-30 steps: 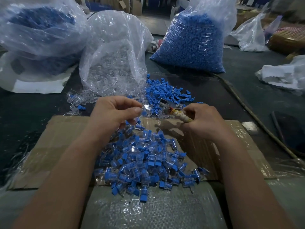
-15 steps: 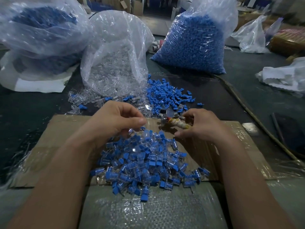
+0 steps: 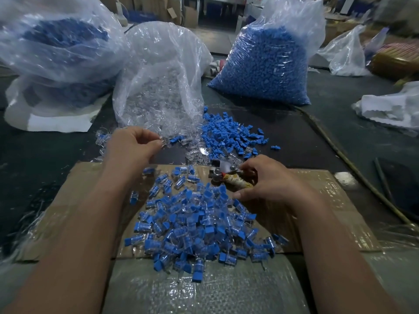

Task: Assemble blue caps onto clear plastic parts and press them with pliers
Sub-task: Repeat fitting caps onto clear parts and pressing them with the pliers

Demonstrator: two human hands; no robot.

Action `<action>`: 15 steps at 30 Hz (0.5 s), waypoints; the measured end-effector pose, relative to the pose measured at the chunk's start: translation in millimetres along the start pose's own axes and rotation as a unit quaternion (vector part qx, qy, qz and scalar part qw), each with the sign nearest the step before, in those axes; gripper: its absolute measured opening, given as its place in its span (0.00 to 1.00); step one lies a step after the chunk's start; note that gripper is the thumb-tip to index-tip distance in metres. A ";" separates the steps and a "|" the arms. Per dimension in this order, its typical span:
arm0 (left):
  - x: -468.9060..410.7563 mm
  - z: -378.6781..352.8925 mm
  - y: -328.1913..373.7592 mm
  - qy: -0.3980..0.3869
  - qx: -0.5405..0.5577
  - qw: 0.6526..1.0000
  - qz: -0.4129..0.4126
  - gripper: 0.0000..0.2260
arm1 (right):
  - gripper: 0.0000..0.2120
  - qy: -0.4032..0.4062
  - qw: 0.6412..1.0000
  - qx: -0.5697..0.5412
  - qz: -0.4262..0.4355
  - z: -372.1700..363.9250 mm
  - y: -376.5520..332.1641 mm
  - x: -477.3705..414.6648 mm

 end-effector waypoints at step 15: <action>-43.9 -55.9 -1.7 -0.103 -0.349 0.928 -0.077 0.15 | 0.26 0.035 0.998 -0.049 0.003 7.8 5.7 -0.2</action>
Point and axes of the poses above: each hand's wrist, its own x-axis away from the middle knuckle, its own z-axis out of the back of the hand, y = z × x, the point moved 8 cm from there along -x, towards the middle knuckle, and after that the axes turned 3 degrees about y, right-handed, at the moved point
